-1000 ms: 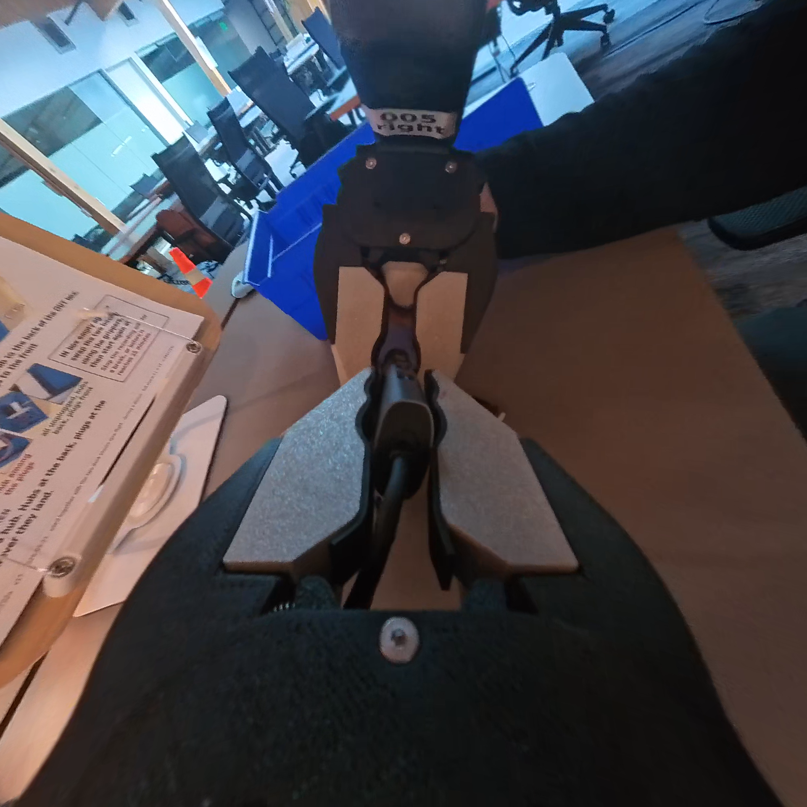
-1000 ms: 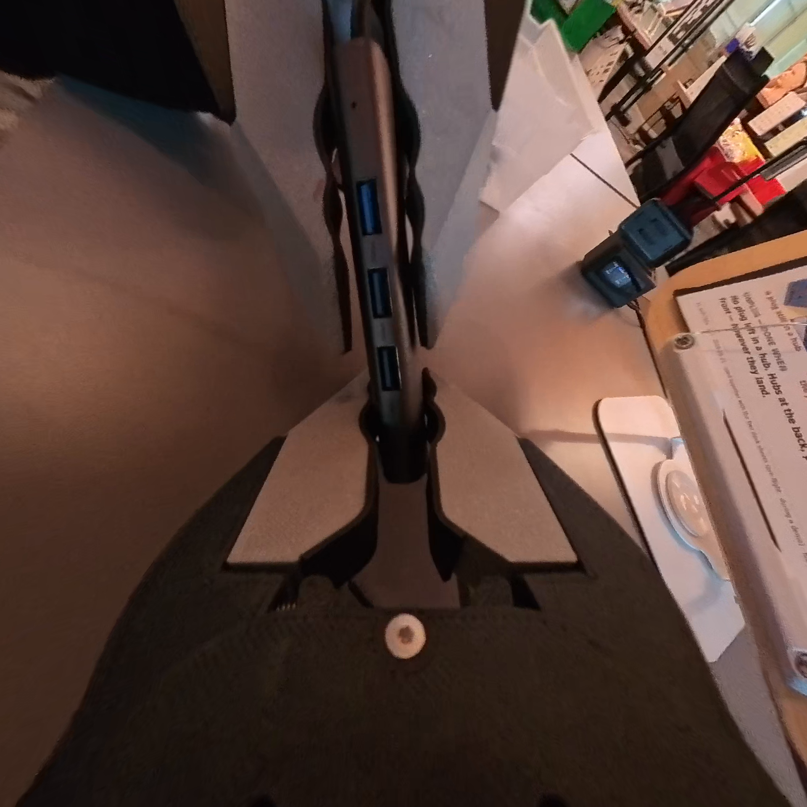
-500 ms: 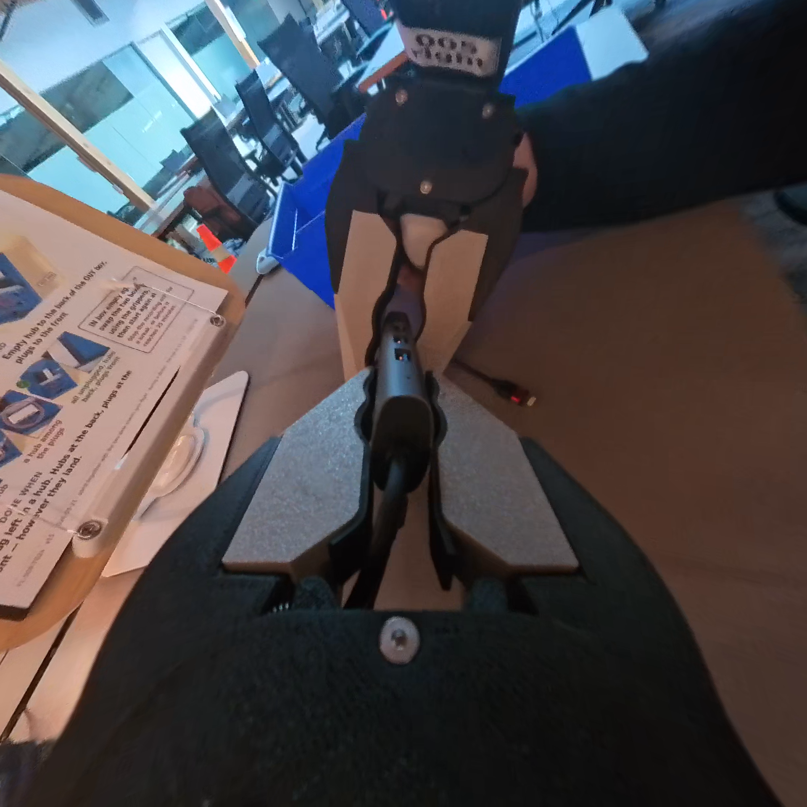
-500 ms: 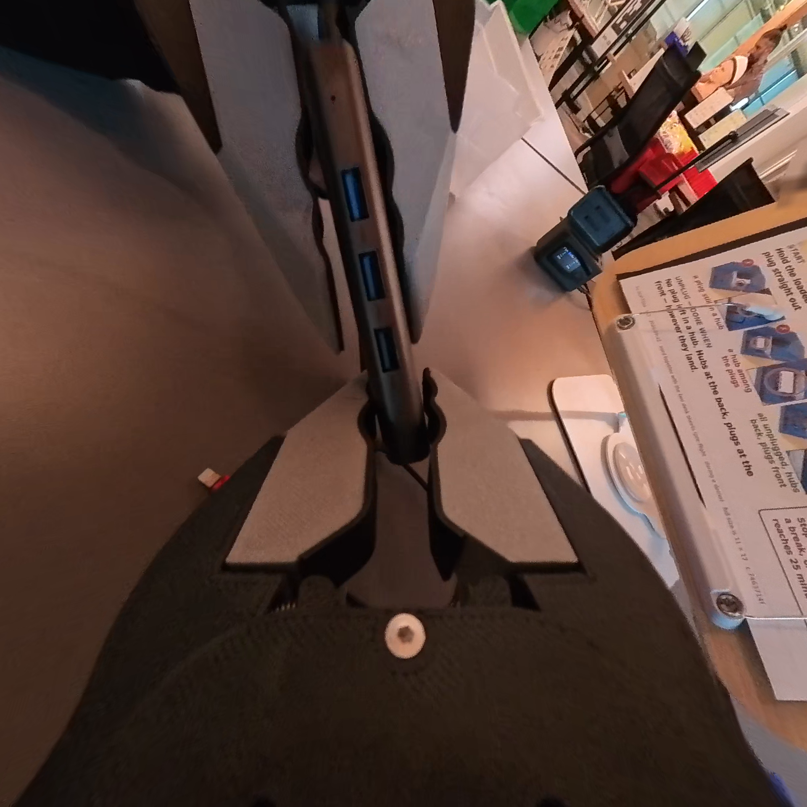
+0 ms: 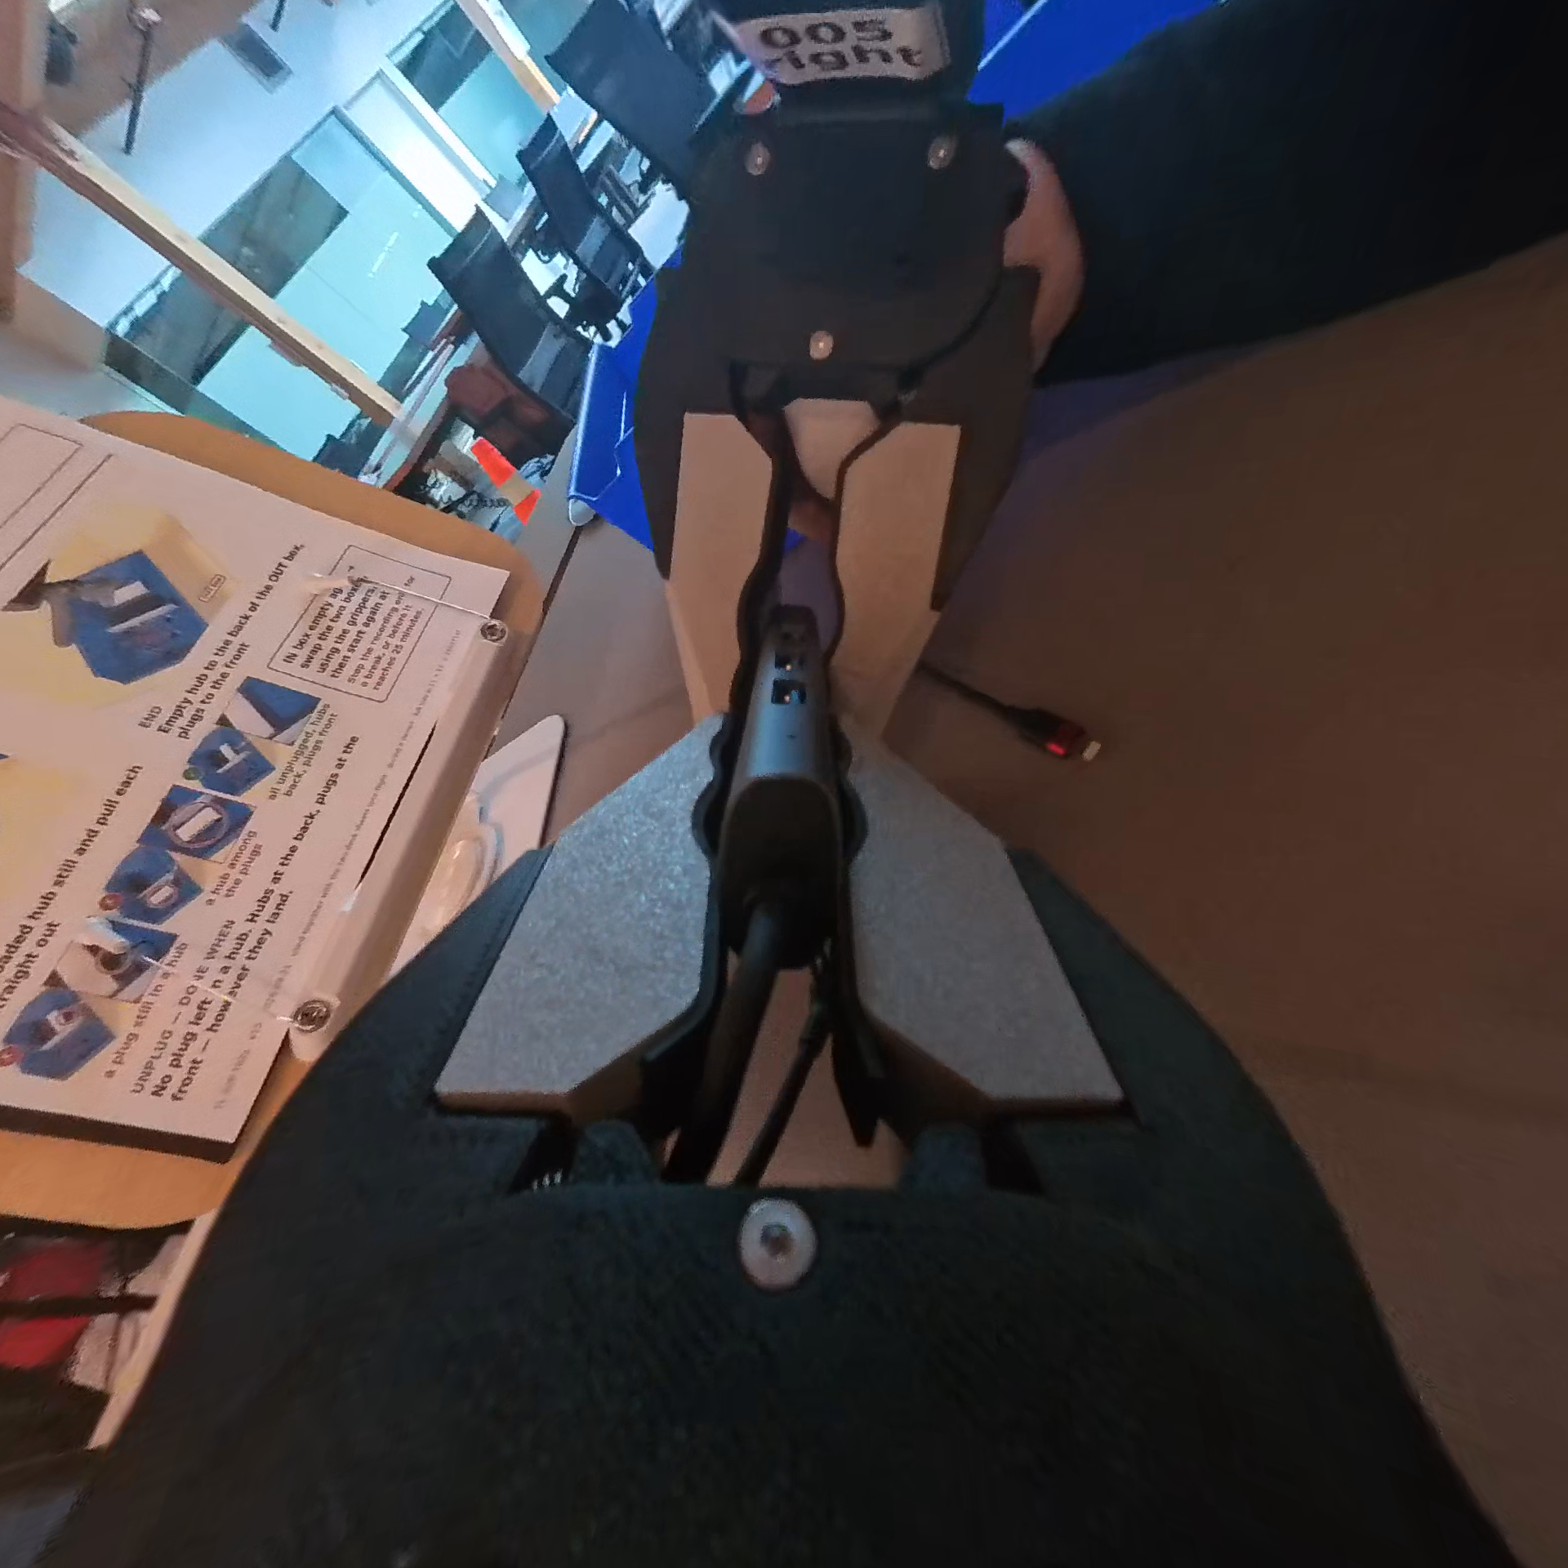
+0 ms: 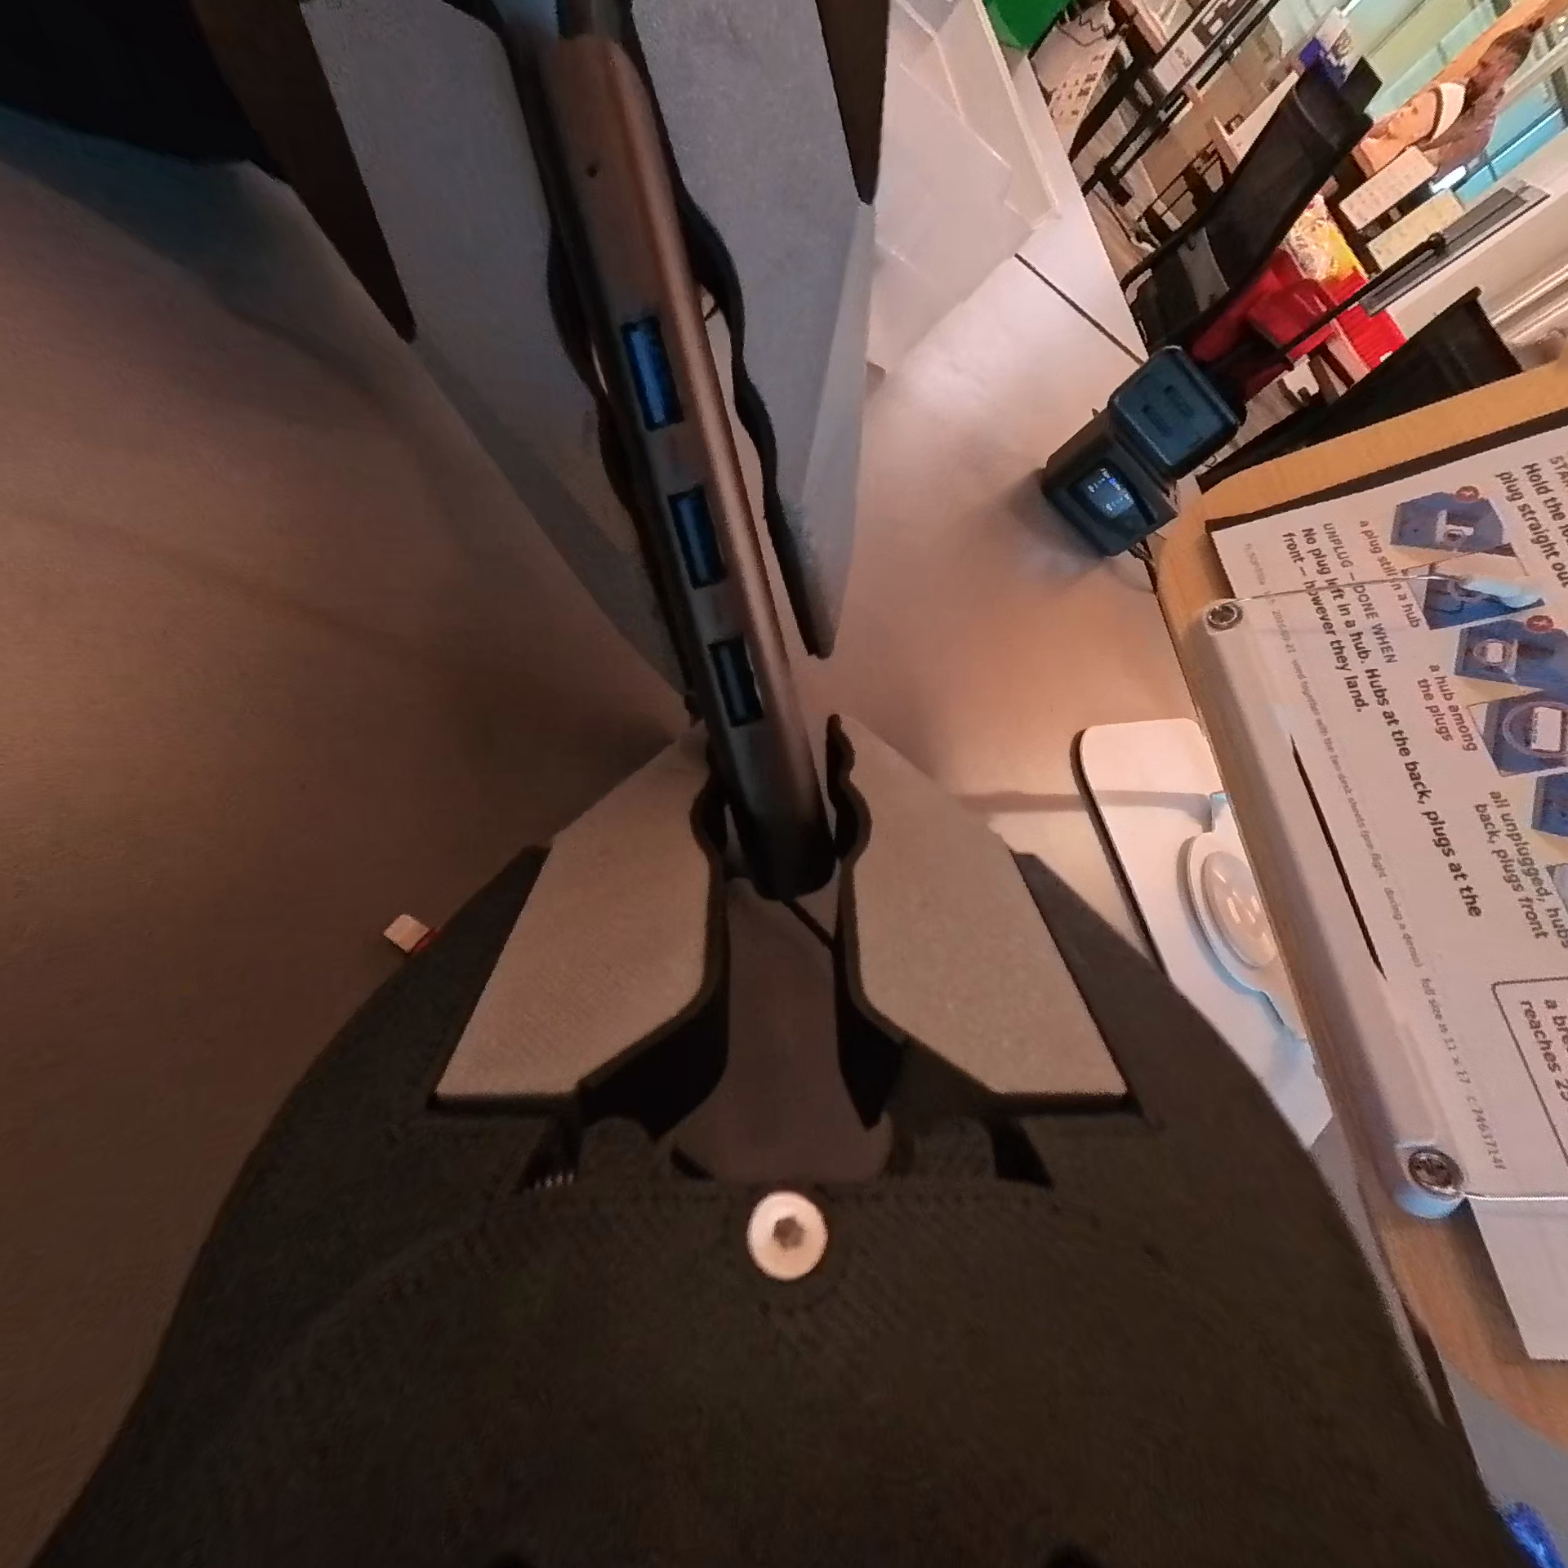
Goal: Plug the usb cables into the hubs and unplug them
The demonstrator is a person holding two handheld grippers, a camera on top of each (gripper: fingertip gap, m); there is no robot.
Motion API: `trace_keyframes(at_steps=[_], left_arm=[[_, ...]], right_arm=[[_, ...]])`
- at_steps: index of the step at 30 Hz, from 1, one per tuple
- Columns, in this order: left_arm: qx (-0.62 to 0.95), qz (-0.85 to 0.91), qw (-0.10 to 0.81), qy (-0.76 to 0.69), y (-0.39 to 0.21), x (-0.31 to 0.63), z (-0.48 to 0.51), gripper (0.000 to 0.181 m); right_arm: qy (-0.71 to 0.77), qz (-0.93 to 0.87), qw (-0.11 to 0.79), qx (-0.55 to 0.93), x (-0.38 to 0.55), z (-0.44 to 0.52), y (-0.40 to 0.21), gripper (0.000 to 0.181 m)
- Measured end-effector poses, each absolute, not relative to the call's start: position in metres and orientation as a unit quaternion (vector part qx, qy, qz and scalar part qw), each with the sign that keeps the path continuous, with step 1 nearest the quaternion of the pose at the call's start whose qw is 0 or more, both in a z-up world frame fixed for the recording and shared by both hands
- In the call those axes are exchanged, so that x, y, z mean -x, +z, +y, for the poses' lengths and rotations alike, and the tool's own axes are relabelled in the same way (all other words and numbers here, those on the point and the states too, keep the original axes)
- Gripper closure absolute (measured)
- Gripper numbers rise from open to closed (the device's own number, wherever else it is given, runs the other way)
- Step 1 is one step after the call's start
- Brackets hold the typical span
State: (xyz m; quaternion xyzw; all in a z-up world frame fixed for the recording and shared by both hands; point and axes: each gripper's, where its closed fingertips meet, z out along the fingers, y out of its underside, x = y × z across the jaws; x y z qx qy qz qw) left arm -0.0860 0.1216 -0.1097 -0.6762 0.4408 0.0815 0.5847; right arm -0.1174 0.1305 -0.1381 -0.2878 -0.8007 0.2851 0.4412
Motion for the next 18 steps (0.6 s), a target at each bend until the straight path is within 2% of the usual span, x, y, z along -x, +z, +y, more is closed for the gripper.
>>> trace_keyframes(at_steps=[2,4,12,15,18], left_arm=[[0.679,0.444,0.576,0.101,-0.113,0.090,0.123,0.163],[0.685,0.439,0.567,0.130,-0.115,0.101,0.125,0.163],[0.689,0.418,0.505,0.309,-0.124,0.156,0.132,0.163],[0.690,0.426,0.489,0.322,-0.133,0.161,0.132,0.163],[0.689,0.419,0.495,0.323,-0.130,0.162,0.133,0.163]], right_arm=[[0.269,-0.803,0.440,0.297,0.117,0.138,-0.142,0.165],[0.258,-0.804,0.436,0.310,0.116,0.147,-0.146,0.157],[0.267,-0.814,0.383,0.345,0.110,0.159,-0.163,0.150],[0.292,-0.810,0.346,0.372,0.110,0.162,-0.170,0.136],[0.323,-0.799,0.325,0.389,0.112,0.166,-0.170,0.135]])
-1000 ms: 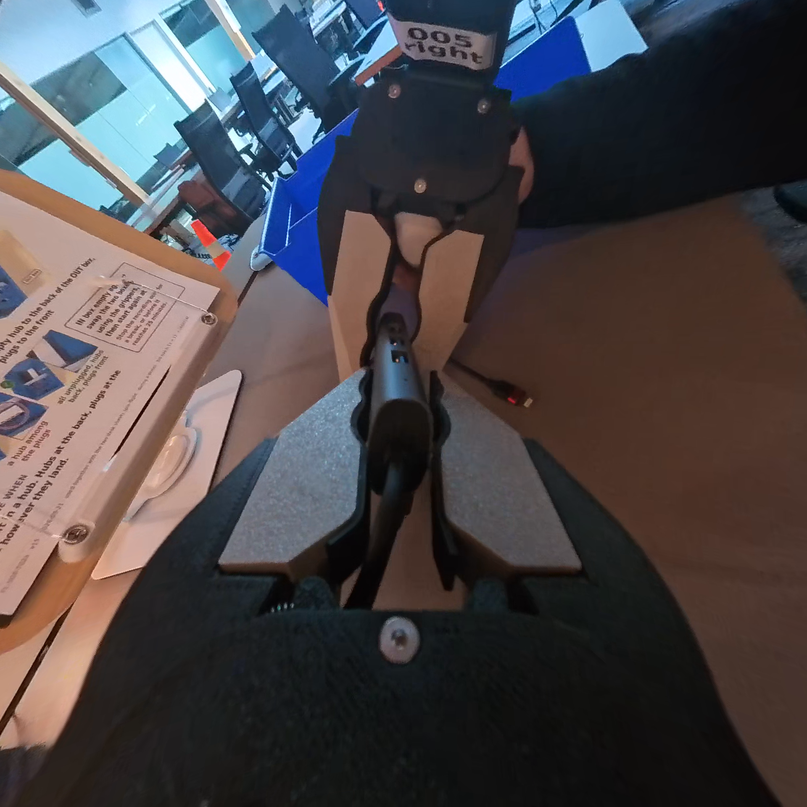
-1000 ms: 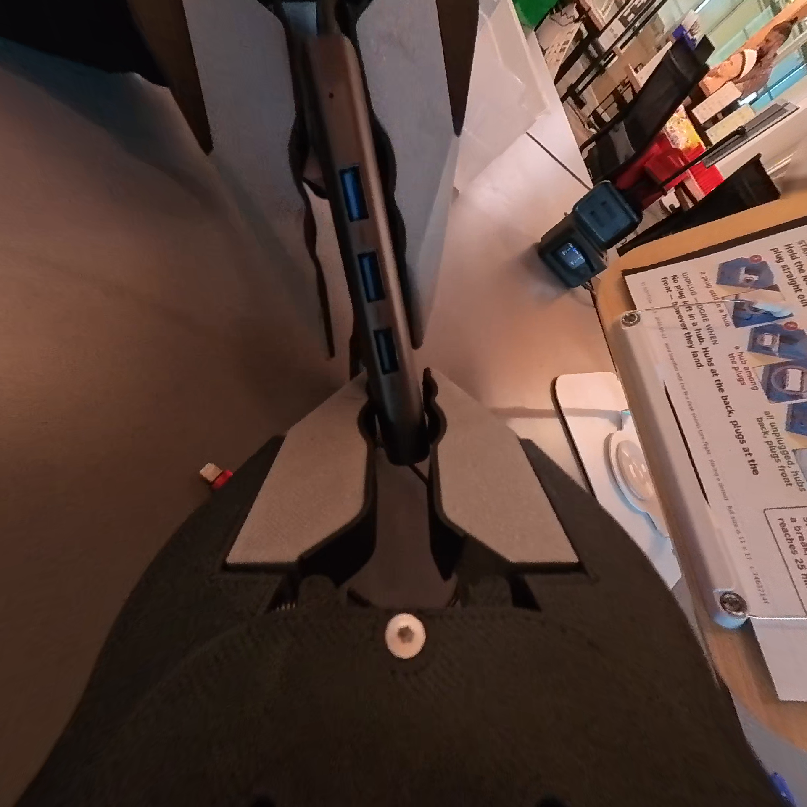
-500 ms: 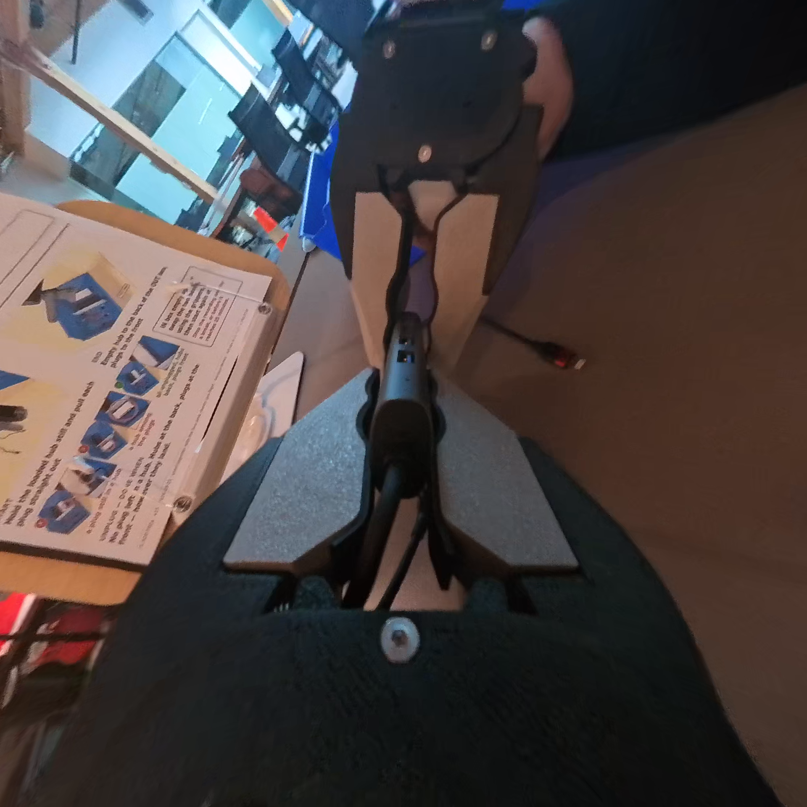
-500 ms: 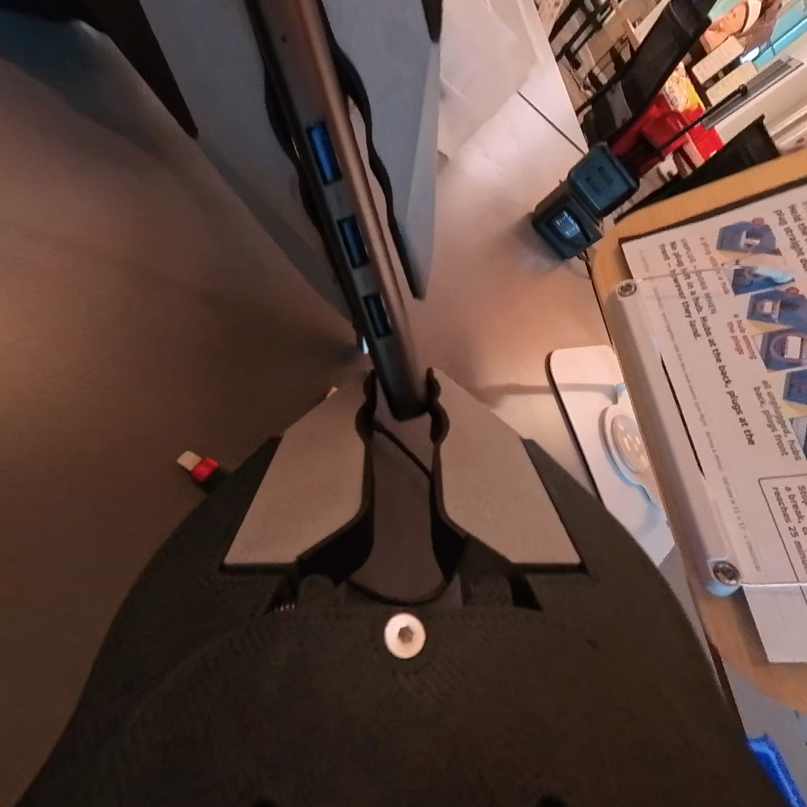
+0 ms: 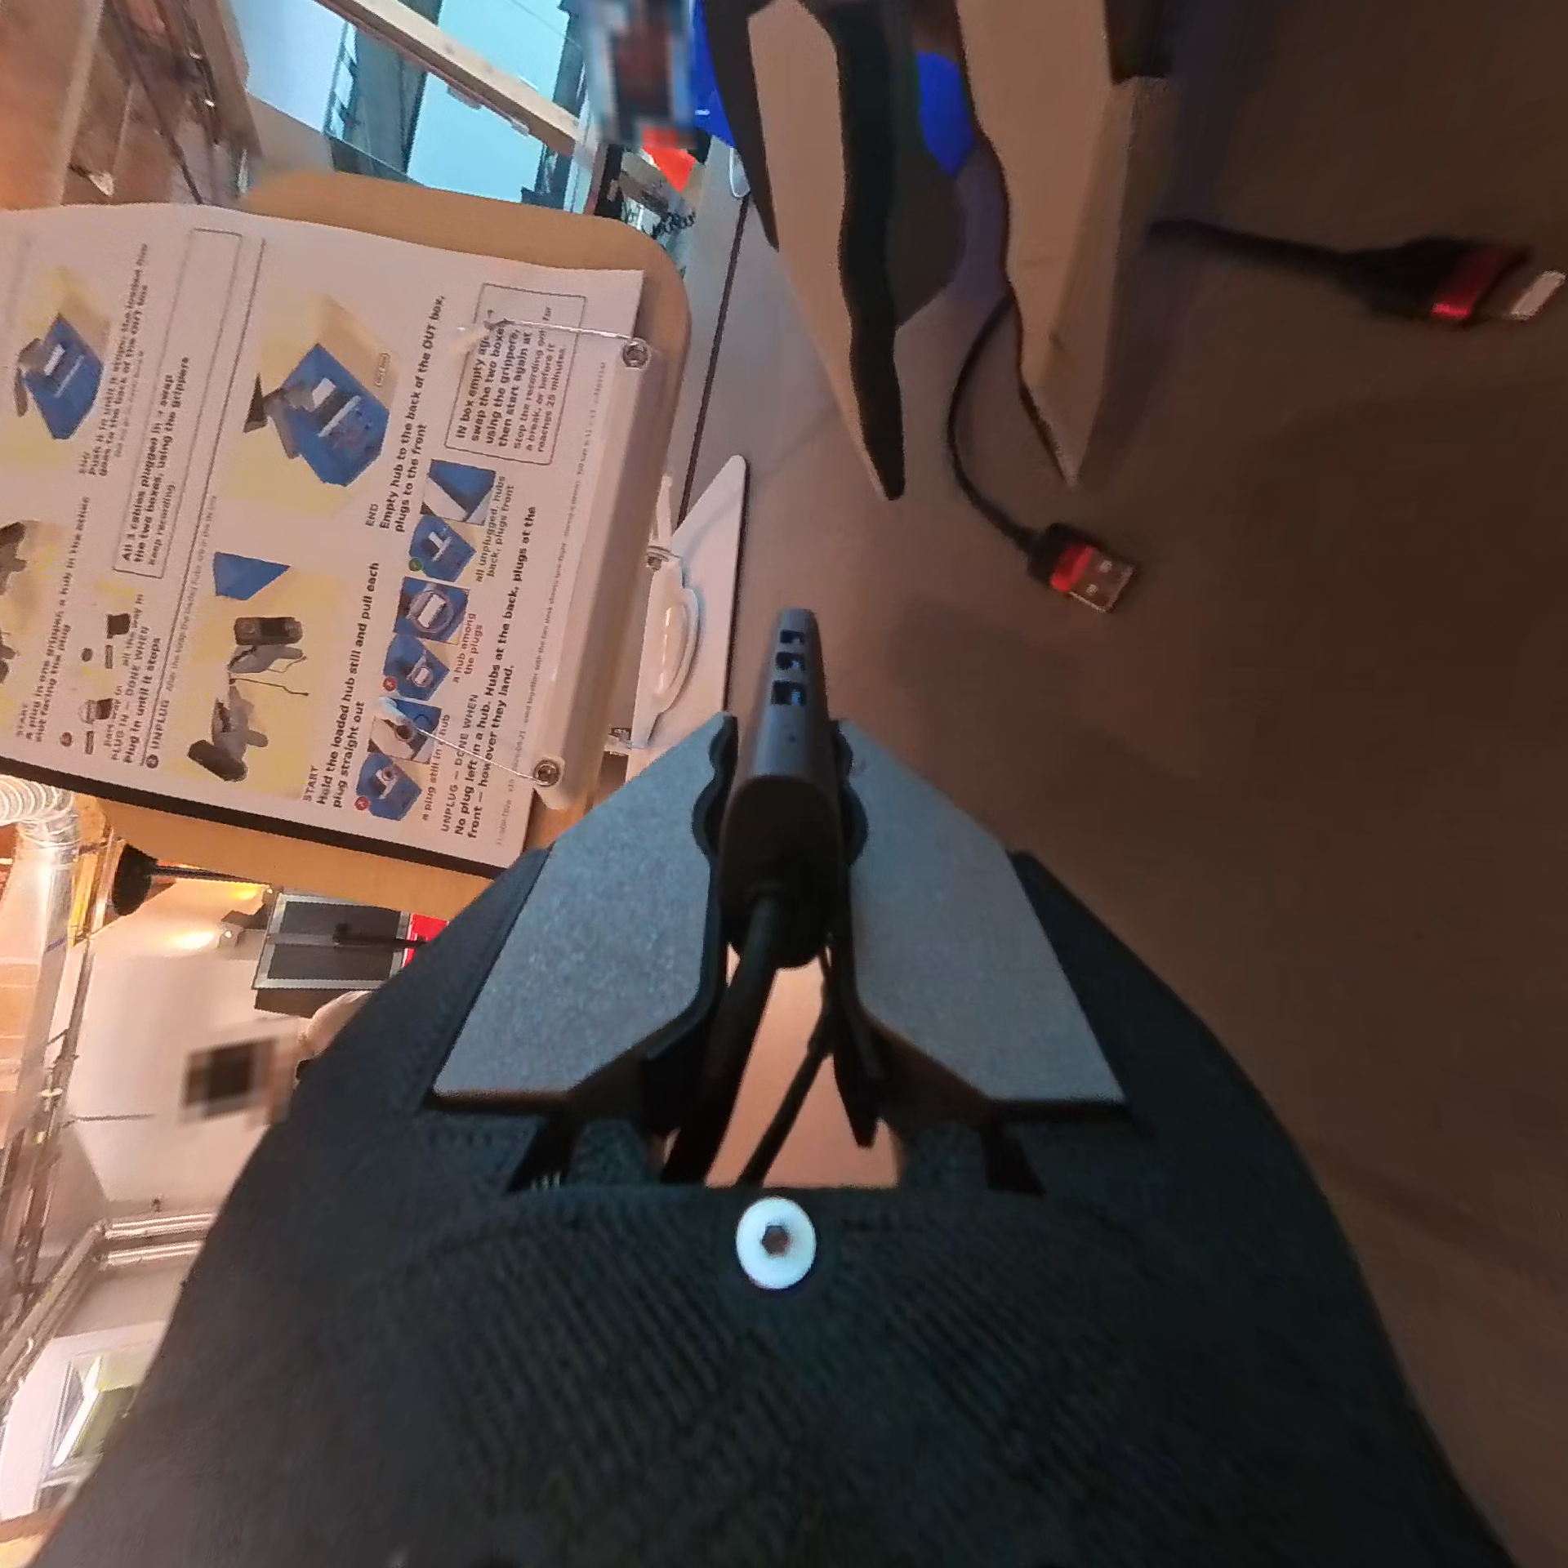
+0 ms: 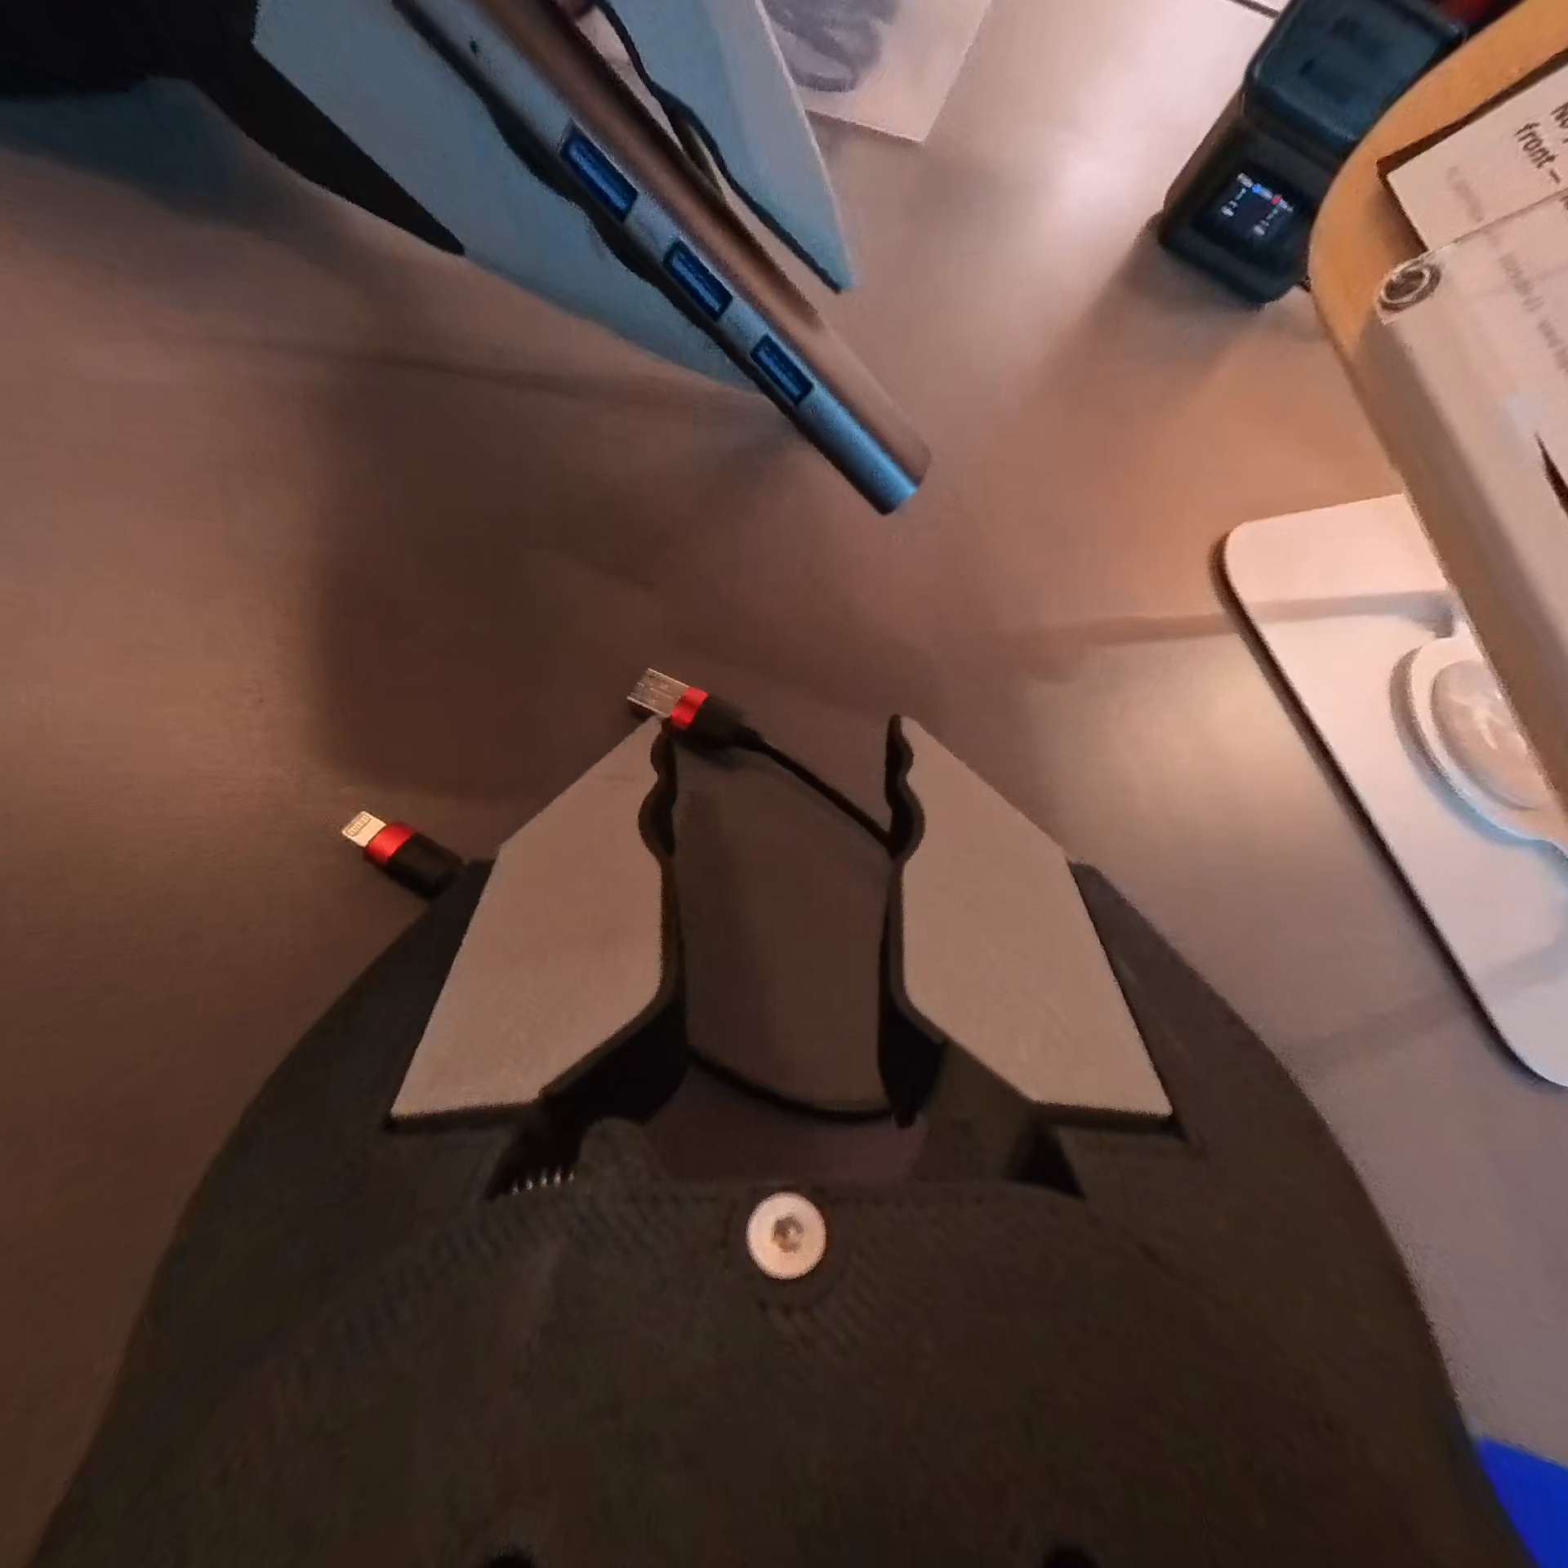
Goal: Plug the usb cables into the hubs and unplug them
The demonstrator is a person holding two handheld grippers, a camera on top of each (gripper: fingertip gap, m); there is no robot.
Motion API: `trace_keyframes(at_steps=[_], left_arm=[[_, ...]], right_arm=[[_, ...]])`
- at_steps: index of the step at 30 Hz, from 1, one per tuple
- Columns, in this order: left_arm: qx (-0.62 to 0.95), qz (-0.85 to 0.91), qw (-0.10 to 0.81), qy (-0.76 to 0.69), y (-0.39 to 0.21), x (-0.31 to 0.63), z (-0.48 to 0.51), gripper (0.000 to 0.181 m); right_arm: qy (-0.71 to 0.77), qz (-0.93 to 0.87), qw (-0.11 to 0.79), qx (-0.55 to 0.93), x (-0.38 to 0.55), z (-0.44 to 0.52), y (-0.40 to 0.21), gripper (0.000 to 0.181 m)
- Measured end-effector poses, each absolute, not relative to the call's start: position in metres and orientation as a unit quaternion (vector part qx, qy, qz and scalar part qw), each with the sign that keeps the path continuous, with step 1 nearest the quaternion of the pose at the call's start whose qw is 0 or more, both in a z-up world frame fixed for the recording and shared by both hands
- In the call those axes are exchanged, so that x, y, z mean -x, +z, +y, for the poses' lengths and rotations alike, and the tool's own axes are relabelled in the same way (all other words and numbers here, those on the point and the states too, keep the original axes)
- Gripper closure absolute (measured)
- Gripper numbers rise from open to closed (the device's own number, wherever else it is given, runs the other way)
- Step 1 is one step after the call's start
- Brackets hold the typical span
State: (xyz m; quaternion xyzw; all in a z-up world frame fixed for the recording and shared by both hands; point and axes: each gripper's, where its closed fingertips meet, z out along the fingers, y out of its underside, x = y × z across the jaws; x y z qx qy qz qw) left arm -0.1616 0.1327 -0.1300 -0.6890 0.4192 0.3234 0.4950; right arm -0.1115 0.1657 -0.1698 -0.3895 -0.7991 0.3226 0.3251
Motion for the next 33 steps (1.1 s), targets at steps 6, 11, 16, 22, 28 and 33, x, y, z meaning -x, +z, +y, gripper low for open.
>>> trace_keyframes(at_steps=[6,11,16,22,28,33], left_arm=[[0.689,0.420,0.489,0.332,-0.134,0.161,0.135,0.163],[0.688,0.417,0.492,0.333,-0.133,0.163,0.136,0.163],[0.688,0.414,0.493,0.333,-0.133,0.164,0.136,0.163],[0.689,0.417,0.491,0.332,-0.135,0.162,0.137,0.163],[0.693,0.423,0.474,0.340,-0.142,0.163,0.138,0.162],[0.697,0.421,0.469,0.341,-0.144,0.166,0.137,0.162]], right_arm=[[0.328,-0.805,0.272,0.413,0.121,0.168,-0.188,0.139],[0.310,-0.822,0.252,0.406,0.111,0.164,-0.195,0.156],[0.333,-0.826,0.227,0.395,0.102,0.151,-0.189,0.161],[0.349,-0.805,0.273,0.395,0.109,0.157,-0.170,0.152],[0.356,-0.813,0.237,0.394,0.108,0.150,-0.181,0.136],[0.343,-0.833,0.212,0.380,0.107,0.139,-0.196,0.141]])
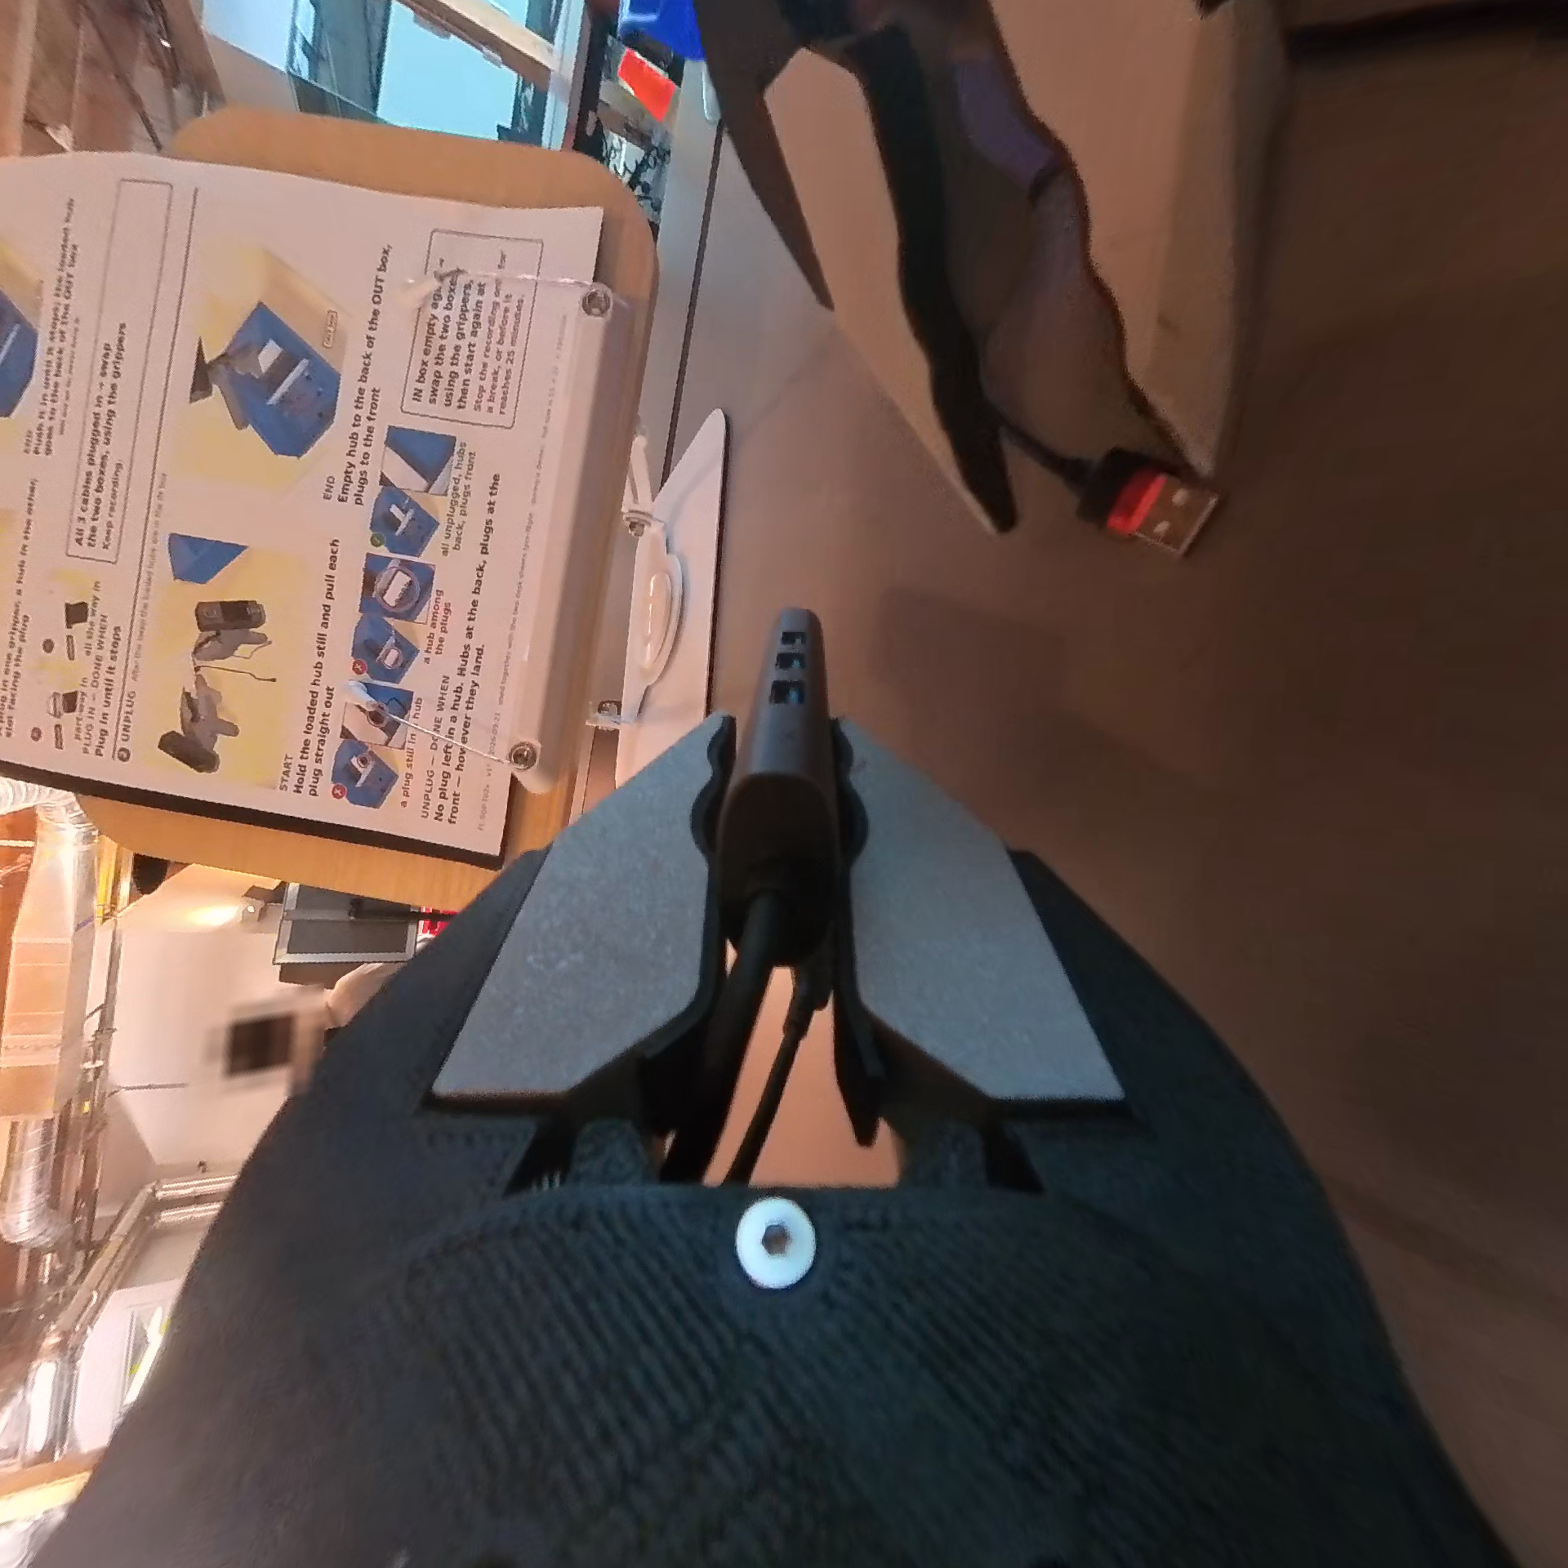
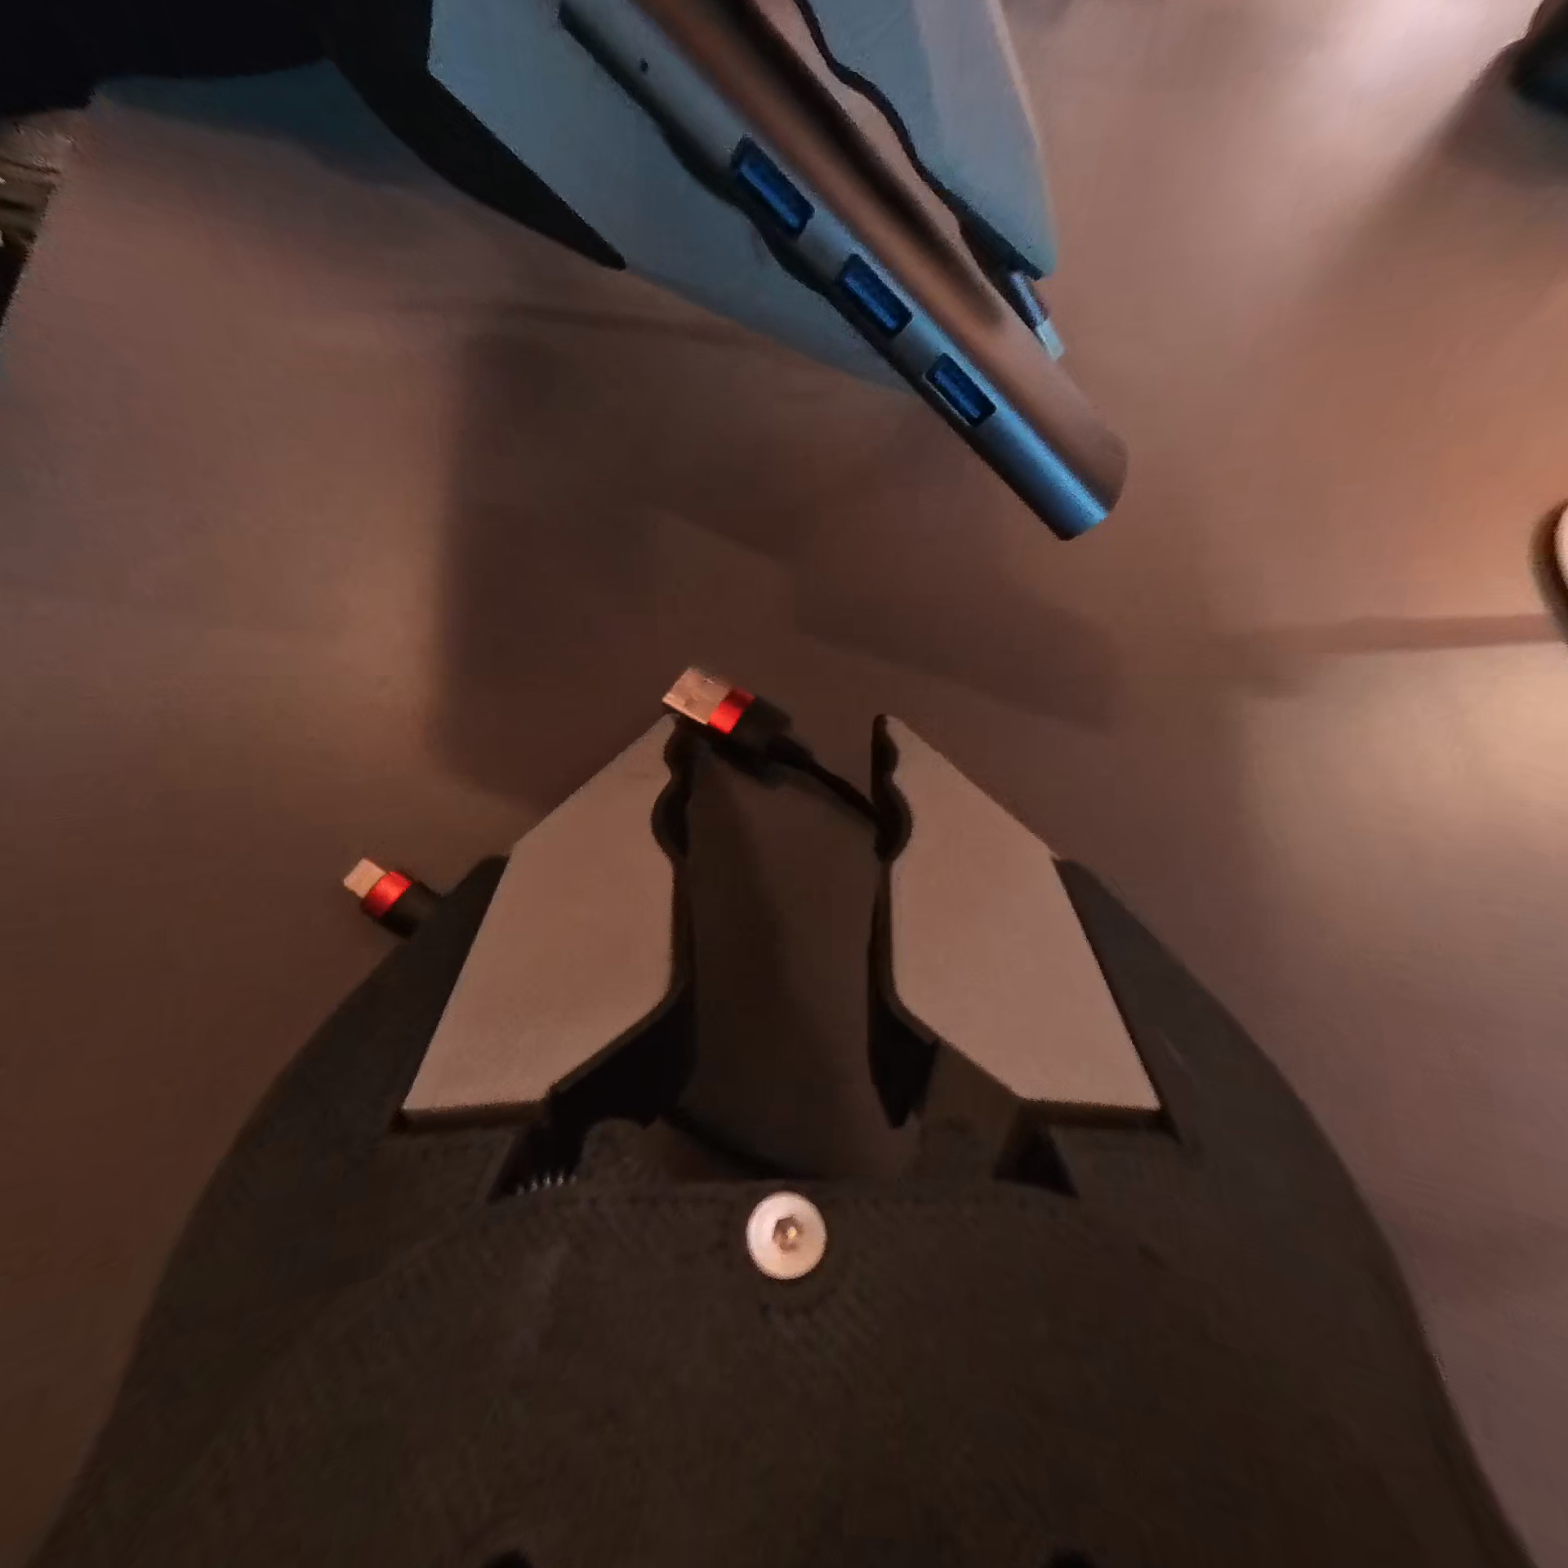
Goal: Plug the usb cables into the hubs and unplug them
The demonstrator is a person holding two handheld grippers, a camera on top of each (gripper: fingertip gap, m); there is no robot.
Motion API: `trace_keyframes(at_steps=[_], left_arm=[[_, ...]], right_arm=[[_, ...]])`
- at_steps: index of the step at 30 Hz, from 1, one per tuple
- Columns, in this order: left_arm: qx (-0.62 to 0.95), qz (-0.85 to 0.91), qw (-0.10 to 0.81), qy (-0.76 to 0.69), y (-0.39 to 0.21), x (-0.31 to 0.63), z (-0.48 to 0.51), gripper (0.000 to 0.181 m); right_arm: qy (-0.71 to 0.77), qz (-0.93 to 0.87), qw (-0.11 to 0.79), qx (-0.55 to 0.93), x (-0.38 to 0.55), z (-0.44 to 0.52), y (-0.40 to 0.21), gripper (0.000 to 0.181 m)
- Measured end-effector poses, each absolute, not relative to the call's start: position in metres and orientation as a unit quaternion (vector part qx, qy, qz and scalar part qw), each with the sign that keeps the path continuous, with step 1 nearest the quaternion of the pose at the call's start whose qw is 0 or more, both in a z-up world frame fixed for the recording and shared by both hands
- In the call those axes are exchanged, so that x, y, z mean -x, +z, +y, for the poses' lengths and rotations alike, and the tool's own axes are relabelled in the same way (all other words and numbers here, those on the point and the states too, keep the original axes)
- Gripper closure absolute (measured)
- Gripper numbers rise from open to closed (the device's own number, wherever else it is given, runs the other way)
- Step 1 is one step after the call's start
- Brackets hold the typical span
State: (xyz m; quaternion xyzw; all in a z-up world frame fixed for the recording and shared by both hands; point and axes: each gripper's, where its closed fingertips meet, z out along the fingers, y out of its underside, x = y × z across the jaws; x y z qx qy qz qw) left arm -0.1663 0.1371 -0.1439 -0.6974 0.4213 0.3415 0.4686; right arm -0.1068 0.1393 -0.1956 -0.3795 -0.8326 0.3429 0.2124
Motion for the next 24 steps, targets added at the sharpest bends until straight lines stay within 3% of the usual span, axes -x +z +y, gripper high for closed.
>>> trace_keyframes(at_steps=[2,17,24], left_arm=[[0.698,0.418,0.470,0.342,-0.143,0.168,0.137,0.162],[0.703,0.395,0.461,0.371,-0.141,0.185,0.139,0.163],[0.681,0.414,0.410,0.443,-0.148,0.196,0.140,0.163]], right_arm=[[0.343,-0.833,0.206,0.382,0.107,0.138,-0.197,0.158],[0.335,-0.765,0.234,0.498,0.132,0.156,-0.187,0.159],[0.318,-0.766,0.231,0.508,0.129,0.164,-0.197,0.158]])
